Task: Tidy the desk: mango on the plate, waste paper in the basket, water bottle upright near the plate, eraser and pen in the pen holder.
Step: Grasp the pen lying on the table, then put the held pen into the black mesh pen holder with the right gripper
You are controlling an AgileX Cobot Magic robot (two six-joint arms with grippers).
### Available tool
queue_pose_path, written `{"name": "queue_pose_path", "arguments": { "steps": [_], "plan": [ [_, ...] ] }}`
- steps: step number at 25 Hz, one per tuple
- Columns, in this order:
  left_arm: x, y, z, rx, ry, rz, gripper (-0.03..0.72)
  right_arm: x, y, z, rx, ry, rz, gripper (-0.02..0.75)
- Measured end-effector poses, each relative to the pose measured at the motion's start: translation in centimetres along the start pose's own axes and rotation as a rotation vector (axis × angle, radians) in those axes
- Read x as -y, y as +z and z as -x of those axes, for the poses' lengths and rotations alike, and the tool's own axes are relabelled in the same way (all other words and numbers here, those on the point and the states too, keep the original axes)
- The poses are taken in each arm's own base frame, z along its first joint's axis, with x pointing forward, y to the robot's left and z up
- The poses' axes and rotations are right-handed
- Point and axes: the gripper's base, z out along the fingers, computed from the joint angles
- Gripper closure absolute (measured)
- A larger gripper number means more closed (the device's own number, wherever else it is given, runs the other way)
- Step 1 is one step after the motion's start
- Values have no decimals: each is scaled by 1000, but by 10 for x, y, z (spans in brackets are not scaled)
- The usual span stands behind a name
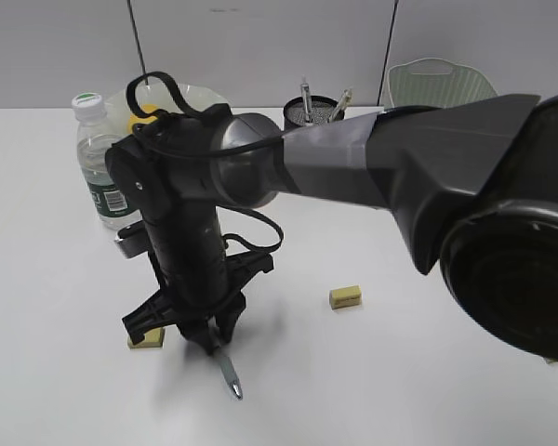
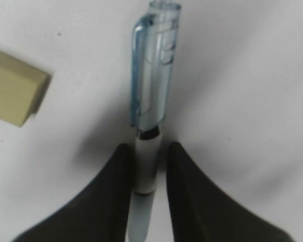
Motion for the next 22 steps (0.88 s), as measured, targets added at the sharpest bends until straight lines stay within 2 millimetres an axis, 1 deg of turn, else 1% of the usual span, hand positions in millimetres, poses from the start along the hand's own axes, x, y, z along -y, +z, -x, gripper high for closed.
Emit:
{"name": "queue_pose_path", "arguments": {
  "steps": [2, 3, 9, 12, 14, 19, 22],
  "plan": [
    [0, 0, 0, 0, 0, 0, 379, 0, 0, 0, -2, 1, 3, 604],
    [0, 0, 0, 0, 0, 0, 379, 0, 0, 0, -2, 2, 3, 625],
    [0, 0, 0, 0, 0, 0, 381, 0, 0, 0, -3, 3, 5, 625],
    [0, 0, 0, 0, 0, 0, 383, -1, -3, 0, 3, 3, 9, 625],
    [0, 0, 0, 0, 0, 0, 384, -1, -11, 0, 20, 3, 16, 625],
    [0, 0, 0, 0, 0, 0, 386, 0, -48, -2, 87, -6, 38, 625],
    [0, 0, 0, 0, 0, 0, 388, 2, -62, -4, 111, -26, 46, 625]
  ]
}}
